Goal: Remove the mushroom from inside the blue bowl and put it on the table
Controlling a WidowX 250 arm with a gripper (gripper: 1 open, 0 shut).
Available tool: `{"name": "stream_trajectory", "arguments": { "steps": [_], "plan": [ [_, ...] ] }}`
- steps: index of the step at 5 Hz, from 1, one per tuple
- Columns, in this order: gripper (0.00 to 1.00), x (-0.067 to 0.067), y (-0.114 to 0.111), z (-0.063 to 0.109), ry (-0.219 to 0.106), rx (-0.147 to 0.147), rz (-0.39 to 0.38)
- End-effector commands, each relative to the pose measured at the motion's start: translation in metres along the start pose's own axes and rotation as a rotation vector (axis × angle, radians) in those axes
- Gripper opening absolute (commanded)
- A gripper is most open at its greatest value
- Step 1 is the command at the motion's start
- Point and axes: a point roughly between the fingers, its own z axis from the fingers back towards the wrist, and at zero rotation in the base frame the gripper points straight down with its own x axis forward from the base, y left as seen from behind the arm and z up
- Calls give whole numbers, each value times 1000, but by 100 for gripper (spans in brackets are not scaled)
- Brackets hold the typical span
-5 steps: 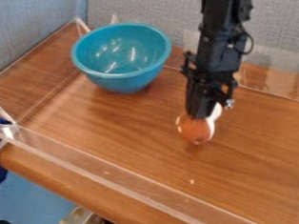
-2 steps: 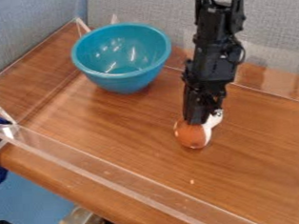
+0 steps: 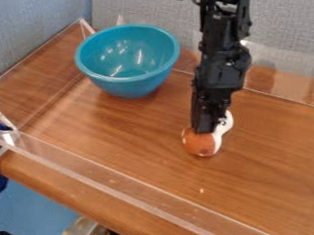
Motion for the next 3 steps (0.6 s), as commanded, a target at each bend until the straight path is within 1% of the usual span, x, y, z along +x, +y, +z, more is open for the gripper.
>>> {"name": "stream_trajectory", "arguments": {
  "steps": [1, 3],
  "plan": [
    [0, -7, 11, -4, -18, 5, -10],
    [0, -10, 16, -18, -16, -11, -40]
  ]
}}
